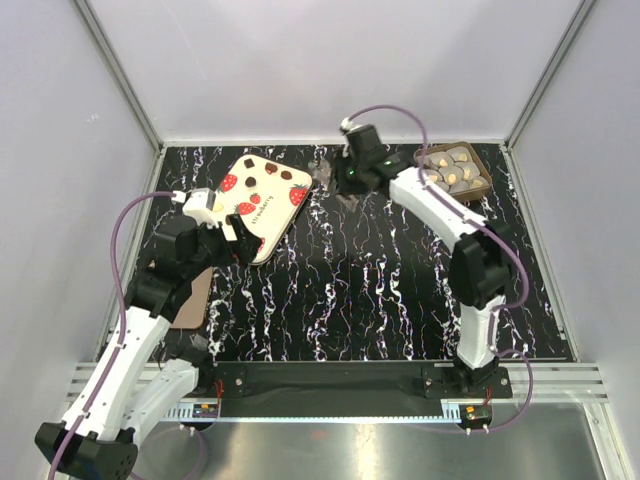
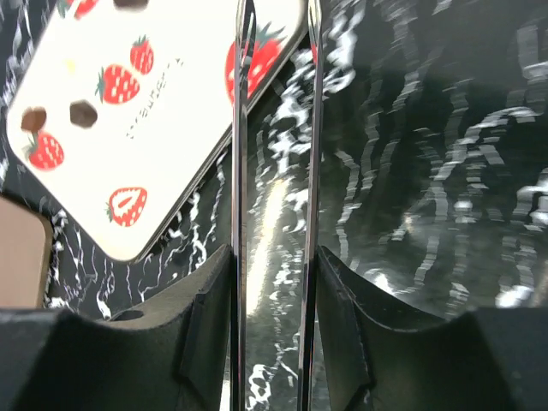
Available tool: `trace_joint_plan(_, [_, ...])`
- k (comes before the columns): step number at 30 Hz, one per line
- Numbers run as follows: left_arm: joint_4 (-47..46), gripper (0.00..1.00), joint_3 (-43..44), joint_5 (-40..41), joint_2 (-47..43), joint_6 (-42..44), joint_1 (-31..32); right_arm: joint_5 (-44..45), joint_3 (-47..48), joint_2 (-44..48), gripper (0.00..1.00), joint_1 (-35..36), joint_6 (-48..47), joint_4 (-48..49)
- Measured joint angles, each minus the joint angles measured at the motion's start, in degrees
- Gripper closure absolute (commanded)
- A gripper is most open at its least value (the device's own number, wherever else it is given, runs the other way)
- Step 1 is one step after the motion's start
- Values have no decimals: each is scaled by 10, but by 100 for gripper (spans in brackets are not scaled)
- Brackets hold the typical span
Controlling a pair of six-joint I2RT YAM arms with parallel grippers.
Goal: Pack the chocolate
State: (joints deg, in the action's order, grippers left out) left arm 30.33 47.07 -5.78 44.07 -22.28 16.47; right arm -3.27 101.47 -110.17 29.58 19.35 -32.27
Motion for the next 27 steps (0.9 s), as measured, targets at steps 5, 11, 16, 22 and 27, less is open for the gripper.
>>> trace_joint_plan(5, [0, 1, 0, 2, -5, 0, 0, 6, 24, -53, 53, 49, -5, -7])
trace_joint_plan(11, [0, 1, 0, 2, -7, 0, 0, 7, 75, -100, 53, 69, -31, -2])
trace_joint_plan(16, [0, 1, 0, 2, -10, 0, 0, 24, 117, -137, 52, 79, -74, 3])
trace_joint_plan(22, [0, 1, 0, 2, -10, 0, 0, 53, 182, -202, 51, 91, -127, 9])
trace_joint_plan(27, [0, 1, 0, 2, -10, 0, 0, 69, 208, -234, 50, 91, -161, 7])
